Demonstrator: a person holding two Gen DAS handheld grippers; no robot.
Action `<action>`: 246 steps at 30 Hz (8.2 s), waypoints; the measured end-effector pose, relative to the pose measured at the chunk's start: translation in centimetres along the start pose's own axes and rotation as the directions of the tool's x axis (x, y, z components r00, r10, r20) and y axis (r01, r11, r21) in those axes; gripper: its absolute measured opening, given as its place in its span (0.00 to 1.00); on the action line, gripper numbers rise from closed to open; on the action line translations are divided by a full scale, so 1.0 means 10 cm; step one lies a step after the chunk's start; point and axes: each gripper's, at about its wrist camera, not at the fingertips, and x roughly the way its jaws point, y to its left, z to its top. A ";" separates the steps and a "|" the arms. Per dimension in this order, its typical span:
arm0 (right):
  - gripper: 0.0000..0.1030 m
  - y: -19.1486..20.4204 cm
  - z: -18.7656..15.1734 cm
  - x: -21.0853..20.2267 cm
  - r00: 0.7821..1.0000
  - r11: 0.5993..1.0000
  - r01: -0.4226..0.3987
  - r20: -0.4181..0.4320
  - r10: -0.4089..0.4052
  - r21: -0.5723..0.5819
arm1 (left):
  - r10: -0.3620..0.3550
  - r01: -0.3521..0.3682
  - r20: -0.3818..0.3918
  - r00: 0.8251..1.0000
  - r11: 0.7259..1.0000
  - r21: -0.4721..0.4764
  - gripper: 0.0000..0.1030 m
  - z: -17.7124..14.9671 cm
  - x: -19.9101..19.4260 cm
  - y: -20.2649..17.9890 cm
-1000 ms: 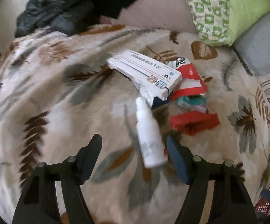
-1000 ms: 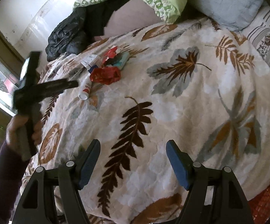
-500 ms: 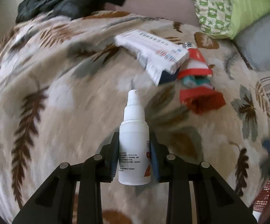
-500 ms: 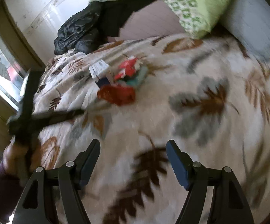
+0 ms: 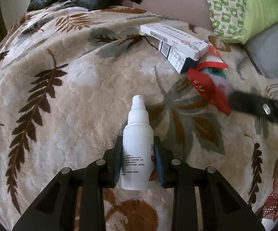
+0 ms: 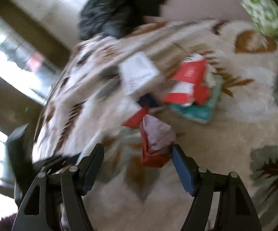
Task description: Collect trash
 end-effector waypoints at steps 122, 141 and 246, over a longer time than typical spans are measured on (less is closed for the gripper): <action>0.71 -0.59 -3.16 -3.58 0.690 0.704 0.365 0.331 -0.644 0.610 | -0.192 0.049 0.212 0.958 0.840 0.540 0.73 -1.15 -2.03 -2.98; 0.74 0.28 -1.93 -2.37 0.845 0.900 0.357 0.324 -0.425 0.250 | 0.085 -0.133 0.216 0.973 0.966 0.220 0.82 -0.11 -1.59 -1.05; 0.54 -0.02 -1.38 -1.38 0.965 0.947 0.136 0.177 -0.193 0.290 | 0.155 -0.174 0.162 0.975 0.978 0.111 0.32 -0.17 -1.15 -0.61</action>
